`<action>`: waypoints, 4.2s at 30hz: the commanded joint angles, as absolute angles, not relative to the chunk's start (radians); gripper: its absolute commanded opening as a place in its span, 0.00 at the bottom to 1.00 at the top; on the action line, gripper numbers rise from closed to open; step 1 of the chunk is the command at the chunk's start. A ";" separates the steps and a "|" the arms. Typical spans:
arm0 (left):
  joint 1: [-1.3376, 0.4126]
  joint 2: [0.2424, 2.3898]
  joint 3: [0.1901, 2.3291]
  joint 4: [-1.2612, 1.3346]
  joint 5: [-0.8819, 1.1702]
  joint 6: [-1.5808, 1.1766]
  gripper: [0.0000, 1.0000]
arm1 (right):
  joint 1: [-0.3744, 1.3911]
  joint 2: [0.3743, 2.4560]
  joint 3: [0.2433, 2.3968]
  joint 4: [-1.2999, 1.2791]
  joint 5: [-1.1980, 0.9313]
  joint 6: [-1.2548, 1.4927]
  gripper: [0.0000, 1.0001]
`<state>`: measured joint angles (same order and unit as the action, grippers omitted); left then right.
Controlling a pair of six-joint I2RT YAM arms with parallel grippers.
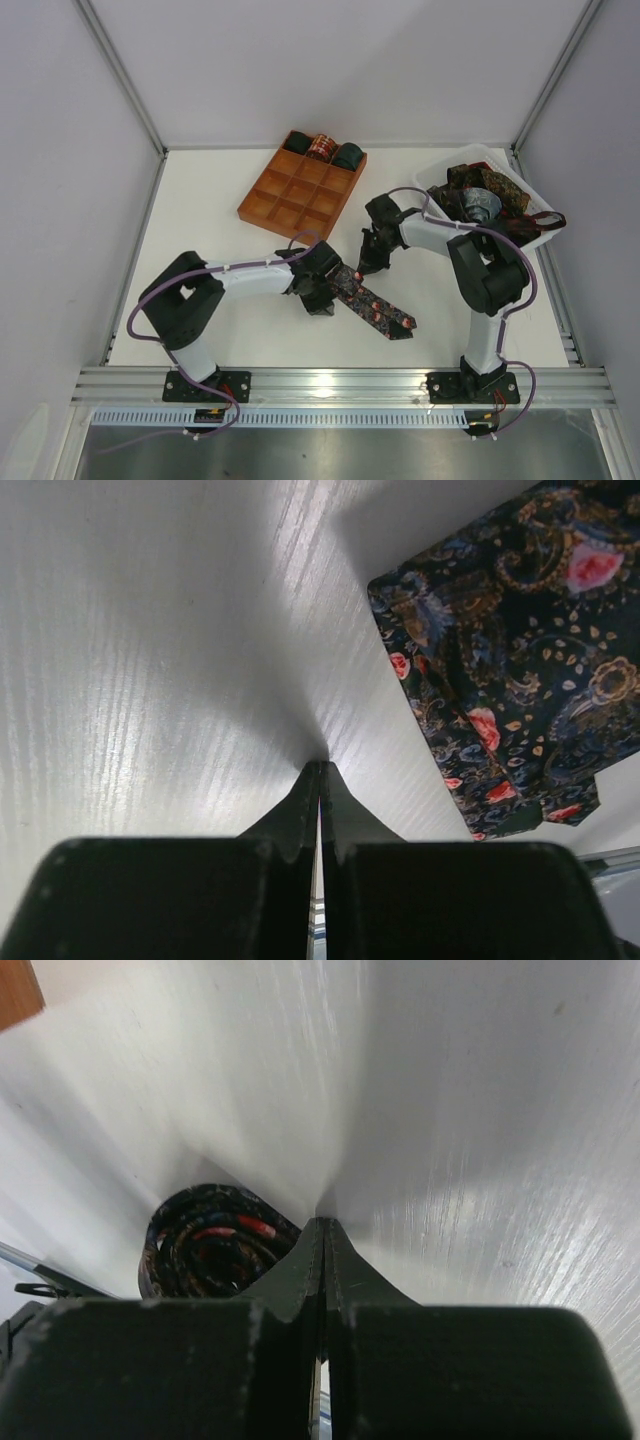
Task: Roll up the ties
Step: Roll the tie
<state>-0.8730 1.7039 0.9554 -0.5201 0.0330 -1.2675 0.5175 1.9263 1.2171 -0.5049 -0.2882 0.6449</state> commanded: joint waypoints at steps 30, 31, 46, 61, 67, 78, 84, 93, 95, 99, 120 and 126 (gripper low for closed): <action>-0.870 1.640 0.870 -0.614 -0.009 -1.289 0.00 | 0.529 1.901 1.224 -0.597 -0.301 0.546 0.00; -0.868 1.650 0.874 -0.608 -0.009 -1.290 0.00 | 0.537 1.898 1.218 -0.594 -0.301 0.546 0.00; -0.856 1.827 0.971 -0.552 -0.012 -1.293 0.00 | 0.611 1.888 1.186 -0.587 -0.281 0.558 0.00; -0.835 1.678 0.861 -0.571 -0.026 -1.310 0.00 | 0.591 1.925 1.287 -0.598 -0.321 0.514 0.00; -0.828 1.773 0.939 -0.569 -0.043 -1.282 0.00 | 0.624 1.881 1.221 -0.581 -0.344 0.561 0.00; -0.825 1.773 0.933 -0.604 -0.025 -1.249 0.01 | 0.603 1.862 1.239 -0.595 -0.330 0.546 0.00; -0.824 1.537 0.812 -0.667 -0.009 -1.178 0.15 | 0.549 1.819 1.233 -0.652 -0.275 0.499 0.00; -0.770 1.227 0.840 -0.577 0.024 -0.918 0.71 | 0.570 1.586 1.052 -0.715 -0.304 0.563 0.00; -0.741 1.204 0.854 -0.502 0.066 -0.842 0.81 | 0.626 1.513 0.985 -0.733 -0.302 0.584 0.00; -0.677 1.213 0.905 -0.453 0.144 -0.781 0.86 | 0.690 1.393 0.818 -0.701 -0.307 0.669 0.00; -0.468 1.282 0.953 -0.402 0.366 -0.666 0.80 | 0.577 1.508 0.784 -0.644 -0.034 0.645 0.00; -0.434 1.319 0.920 -0.342 0.443 -0.667 0.77 | 0.470 1.667 0.971 -0.680 -0.002 0.499 0.00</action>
<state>-0.4595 1.3052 0.9257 -0.3943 0.3779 -0.6952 0.5083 1.6062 0.8886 -0.6697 -0.1051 0.6159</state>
